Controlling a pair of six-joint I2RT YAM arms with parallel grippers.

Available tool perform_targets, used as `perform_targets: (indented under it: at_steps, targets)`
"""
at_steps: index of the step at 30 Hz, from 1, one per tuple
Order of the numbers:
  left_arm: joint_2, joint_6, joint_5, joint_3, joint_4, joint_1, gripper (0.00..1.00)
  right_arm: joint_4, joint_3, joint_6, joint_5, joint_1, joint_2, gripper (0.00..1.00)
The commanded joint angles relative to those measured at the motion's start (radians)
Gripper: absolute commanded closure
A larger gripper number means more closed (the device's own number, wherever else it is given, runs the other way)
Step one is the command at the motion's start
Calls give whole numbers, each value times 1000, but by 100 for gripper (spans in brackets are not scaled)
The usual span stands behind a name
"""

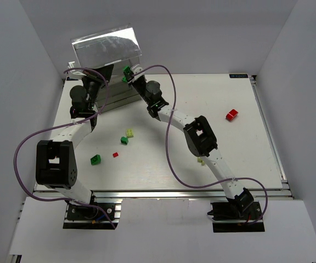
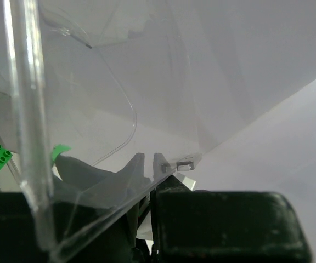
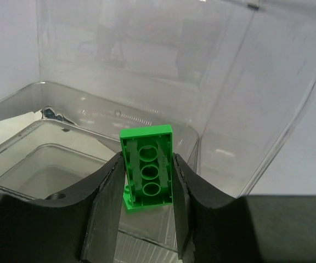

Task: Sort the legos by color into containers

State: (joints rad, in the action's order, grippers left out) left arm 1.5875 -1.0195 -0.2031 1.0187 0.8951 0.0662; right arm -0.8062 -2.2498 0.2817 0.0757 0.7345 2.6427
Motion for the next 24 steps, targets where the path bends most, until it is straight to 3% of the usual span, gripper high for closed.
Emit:
perform_targets:
  at_steps: [1,6,7,8,9,14,20,24]
  targets:
    - [-29,9,-12,17,48,-6,77,-18,-51,-90,27,-6,11,100]
    - [-32,9,-12,17,45,-6,77,-4,-39,-127,10,-9,11,100]
    - [-34,9,-12,15,47,-6,77,-5,-34,-131,7,-9,5,95]
    - [-37,9,-12,14,47,-6,77,-7,-24,-136,3,-10,5,78]
    - [-35,9,-13,9,47,-6,77,-8,-22,-136,-4,-12,6,69]
    - [-41,7,-12,1,50,-6,77,-10,-21,-150,-40,-18,2,50]
    - [-38,7,-15,14,41,-6,77,-11,-4,-161,-65,-20,-32,40]
    - [-41,9,-16,18,31,-6,77,-59,91,-162,-146,-27,-85,42]
